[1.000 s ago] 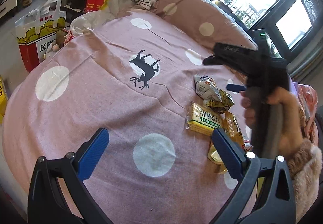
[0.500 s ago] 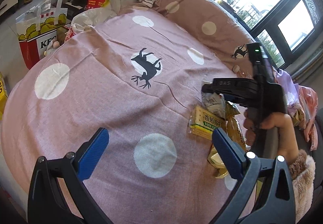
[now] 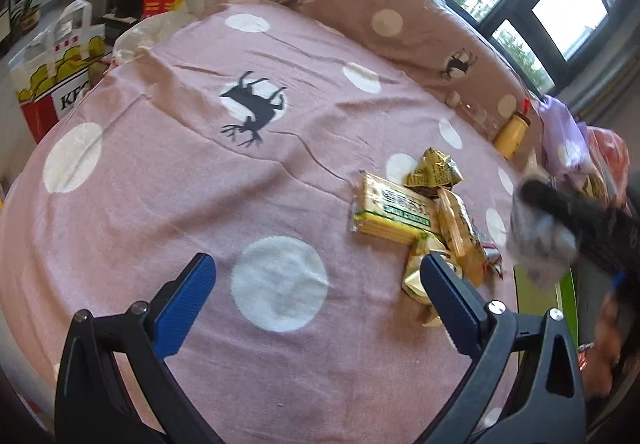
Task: Organize snacks
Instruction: 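Lower the right gripper onto the white peanut snack bag and close, then lift the peanut bag off the pile with the right gripper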
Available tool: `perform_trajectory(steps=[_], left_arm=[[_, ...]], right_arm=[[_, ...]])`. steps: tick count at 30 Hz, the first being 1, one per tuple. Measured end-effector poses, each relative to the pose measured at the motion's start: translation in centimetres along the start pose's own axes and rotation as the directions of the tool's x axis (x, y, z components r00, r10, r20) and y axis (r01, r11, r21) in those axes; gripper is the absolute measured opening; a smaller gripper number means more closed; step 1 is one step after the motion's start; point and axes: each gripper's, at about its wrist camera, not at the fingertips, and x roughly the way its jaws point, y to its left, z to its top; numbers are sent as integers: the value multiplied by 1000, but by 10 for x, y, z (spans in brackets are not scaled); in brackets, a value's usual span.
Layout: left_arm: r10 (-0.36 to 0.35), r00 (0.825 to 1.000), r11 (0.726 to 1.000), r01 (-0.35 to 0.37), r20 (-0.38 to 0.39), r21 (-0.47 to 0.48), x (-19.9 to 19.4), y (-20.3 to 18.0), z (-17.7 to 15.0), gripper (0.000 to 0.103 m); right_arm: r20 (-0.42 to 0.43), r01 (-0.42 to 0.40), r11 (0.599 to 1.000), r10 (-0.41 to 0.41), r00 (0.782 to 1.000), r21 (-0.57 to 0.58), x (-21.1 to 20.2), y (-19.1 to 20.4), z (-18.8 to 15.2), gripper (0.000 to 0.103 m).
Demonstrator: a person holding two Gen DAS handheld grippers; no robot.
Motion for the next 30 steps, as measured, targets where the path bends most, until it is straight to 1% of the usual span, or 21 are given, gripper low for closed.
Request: perform_trajectory(steps=[1,3,6,9,11,12,14,15,16,20,23,25,27,30], left_arm=[[1,1000,1000,-1,2,11,0,-3,-1,102],[8,1000,999,-8,-4,39,2,-11,-5,102],[17,999,997,-15,-31,79,10,-23,-12,102],[24,998,993,-17,-56,113,18,-35,-20,102],[34,997,990,-24,-68,141,23,-43,-25,102],[40,997,987,-29,-72,155,24,-47,-27,102],[58,996,981,-43,-73,187,27,-53,-32,102],[58,996,980,-43,-72,193,27,-56,-33,102],[49,996,980,-33,-75,198,27,-58,-33,102],[-44,993,976,66,-110,205,26,-69,-39,102],[-98,987,964,127,-130,233,27,-81,-45,100],[-132,979,954,167,-153,249,28,-89,-51,97],[-170,969,942,214,-182,258,29,-96,-57,93],[-215,952,922,272,-218,276,36,-109,-66,83]], right_arm=[[-10,1,1000,0,1000,15,-3,-7,-15,39],[-29,41,999,-40,999,32,-3,-18,-39,39],[-78,158,987,-156,985,14,3,-29,-68,39],[-125,185,983,-183,975,4,12,-39,-79,39],[-148,196,980,-191,970,21,20,-45,-80,39],[-146,188,982,-182,972,33,19,-48,-79,41],[-124,145,987,-136,983,68,11,-54,-79,56],[-103,113,989,-104,989,92,4,-57,-79,72],[-70,74,990,-66,995,122,-4,-62,-78,82],[-3,-22,977,23,1000,214,-24,-78,-78,82],[24,-118,946,116,993,302,-26,-94,-80,82],[23,-139,932,139,990,336,-24,-98,-82,82],[19,-142,924,144,989,355,-20,-100,-83,82],[8,-182,905,194,981,385,-11,-104,-86,82]])
